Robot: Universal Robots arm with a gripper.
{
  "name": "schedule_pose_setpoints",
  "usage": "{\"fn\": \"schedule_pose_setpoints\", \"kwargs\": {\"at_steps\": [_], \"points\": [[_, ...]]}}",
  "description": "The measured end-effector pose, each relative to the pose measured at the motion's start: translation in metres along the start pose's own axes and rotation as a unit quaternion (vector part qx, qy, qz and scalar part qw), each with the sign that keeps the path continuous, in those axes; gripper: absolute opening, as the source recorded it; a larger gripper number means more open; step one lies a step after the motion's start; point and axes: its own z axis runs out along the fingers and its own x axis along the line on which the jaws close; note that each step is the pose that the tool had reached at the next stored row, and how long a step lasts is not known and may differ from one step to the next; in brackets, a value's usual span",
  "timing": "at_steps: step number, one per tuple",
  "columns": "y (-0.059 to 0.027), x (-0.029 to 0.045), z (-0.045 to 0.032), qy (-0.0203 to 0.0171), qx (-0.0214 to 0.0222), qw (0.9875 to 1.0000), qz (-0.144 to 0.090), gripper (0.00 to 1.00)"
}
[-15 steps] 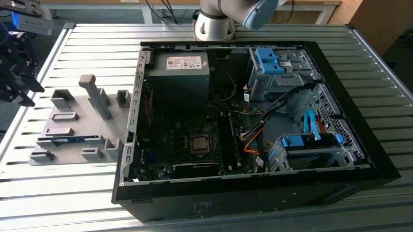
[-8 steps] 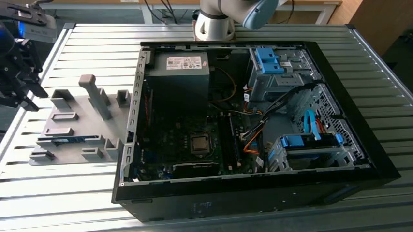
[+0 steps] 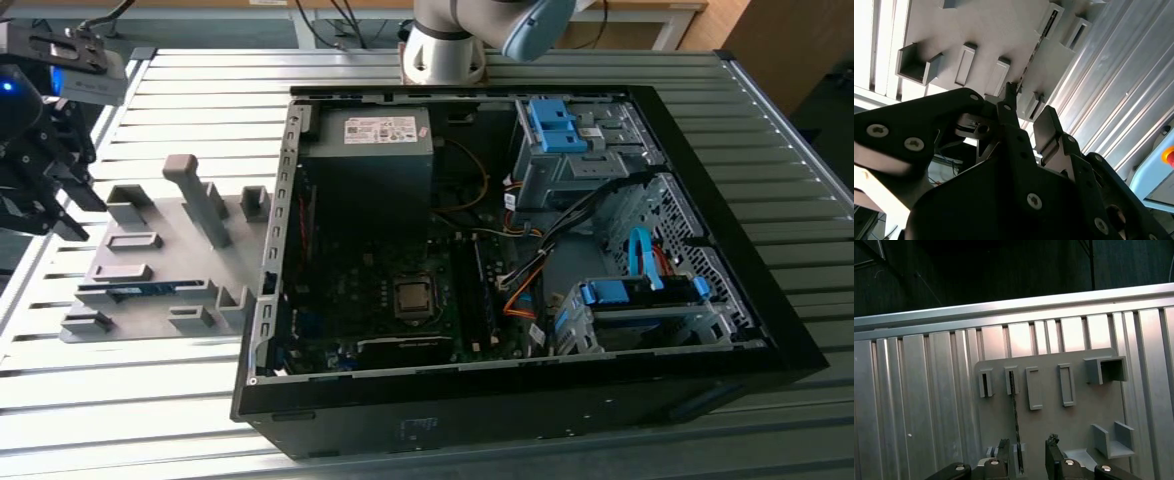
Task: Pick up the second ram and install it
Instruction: 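Pick up the second ram and move it above second insertion slot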
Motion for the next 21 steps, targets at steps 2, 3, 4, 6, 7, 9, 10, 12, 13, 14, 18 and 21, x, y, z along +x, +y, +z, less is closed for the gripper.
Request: {"fn": "schedule_pose_setpoints", "kwargs": {"at_steps": [2,3,4,6,7,9,10,12,13,14,18,21], "points": [[0.0000,0.0000,0.0003,0.0000,0.0000,1.0000,0.000,0.42],[0.0000,0.0000,0.0003,0.0001,-0.0001,1.0000,0.000,0.42],[0.0000,0.0000,0.0003,0.0001,-0.0001,1.0000,0.000,0.42],[-0.0001,0.0000,0.0008,0.0000,0.0000,1.0000,0.000,0.42],[-0.0001,0.0000,0.0020,-0.0002,0.0002,1.0000,0.000,0.42],[-0.0001,0.0004,0.0052,0.0000,0.0000,1.0000,0.000,0.42],[-0.0001,0.0005,0.0071,0.0000,0.0000,1.0000,-0.001,0.42],[-0.0003,0.0008,0.0106,0.0000,0.0000,1.0000,-0.001,0.42],[-0.0003,0.0008,0.0125,0.0000,0.0000,1.0000,-0.001,0.42],[-0.0003,0.0009,0.0143,0.0000,0.0000,1.0000,-0.001,0.42],[-0.0004,0.0012,0.0190,0.0000,0.0000,1.0000,-0.001,0.42],[-0.0004,0.0012,0.0194,0.0000,-0.0001,1.0000,-0.001,0.42]]}}
